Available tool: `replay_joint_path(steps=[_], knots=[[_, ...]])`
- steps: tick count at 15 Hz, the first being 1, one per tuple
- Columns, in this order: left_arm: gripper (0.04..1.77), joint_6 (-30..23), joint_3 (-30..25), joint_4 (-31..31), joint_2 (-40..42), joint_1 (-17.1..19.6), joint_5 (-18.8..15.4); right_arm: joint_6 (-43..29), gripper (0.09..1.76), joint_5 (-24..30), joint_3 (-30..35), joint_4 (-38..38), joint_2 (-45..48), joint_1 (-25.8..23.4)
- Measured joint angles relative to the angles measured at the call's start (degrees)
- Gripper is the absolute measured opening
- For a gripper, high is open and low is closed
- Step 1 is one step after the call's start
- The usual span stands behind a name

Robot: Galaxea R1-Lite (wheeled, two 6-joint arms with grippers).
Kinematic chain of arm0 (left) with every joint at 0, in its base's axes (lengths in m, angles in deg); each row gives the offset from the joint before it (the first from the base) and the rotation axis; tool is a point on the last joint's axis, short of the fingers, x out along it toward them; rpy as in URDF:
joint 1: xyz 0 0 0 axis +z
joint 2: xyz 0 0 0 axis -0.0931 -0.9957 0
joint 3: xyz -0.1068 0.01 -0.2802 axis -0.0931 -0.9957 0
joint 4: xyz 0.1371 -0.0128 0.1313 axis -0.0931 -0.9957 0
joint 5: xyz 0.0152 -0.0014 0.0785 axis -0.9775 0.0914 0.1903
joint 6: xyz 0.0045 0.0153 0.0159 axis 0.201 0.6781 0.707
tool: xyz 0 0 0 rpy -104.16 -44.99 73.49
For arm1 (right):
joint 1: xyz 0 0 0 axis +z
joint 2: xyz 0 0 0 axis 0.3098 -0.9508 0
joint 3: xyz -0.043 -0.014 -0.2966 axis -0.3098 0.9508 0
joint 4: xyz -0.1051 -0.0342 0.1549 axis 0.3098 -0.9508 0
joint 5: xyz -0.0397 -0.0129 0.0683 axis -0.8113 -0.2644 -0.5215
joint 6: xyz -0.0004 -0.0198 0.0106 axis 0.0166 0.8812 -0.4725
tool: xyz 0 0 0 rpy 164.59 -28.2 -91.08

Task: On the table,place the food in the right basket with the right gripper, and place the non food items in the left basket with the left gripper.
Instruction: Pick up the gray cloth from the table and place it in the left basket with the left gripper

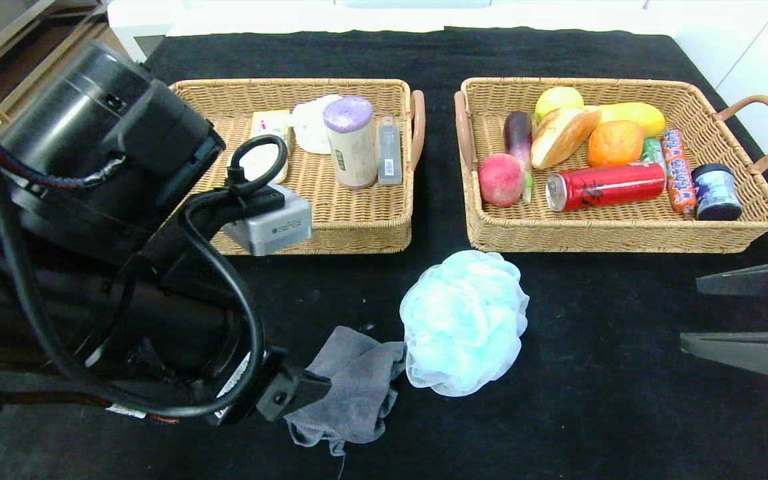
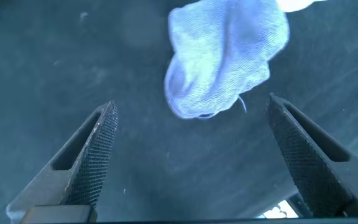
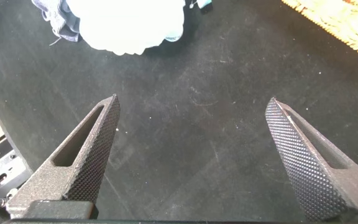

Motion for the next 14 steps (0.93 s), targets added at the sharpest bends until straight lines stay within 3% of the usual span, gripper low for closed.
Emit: replay_joint_path(steps=[5,8,14], knots=[[1.72,9.9,-13.3,14.6,2.8,-1.1,-0.2,0.0,1.71,0.0,0.0,0.8,-0.2,-0.4],[1.72,16.2,-20.3,24.5,4.6,-1.2,-3.1,0.0,1.71,0.0,0.0,0.8,-0.3,-0.4],[1.72,17.4,-23.6,27.0,3.5,-1.3,-4.0,0.0,1.71,0.0,0.0,0.8,-0.4,-0.5]])
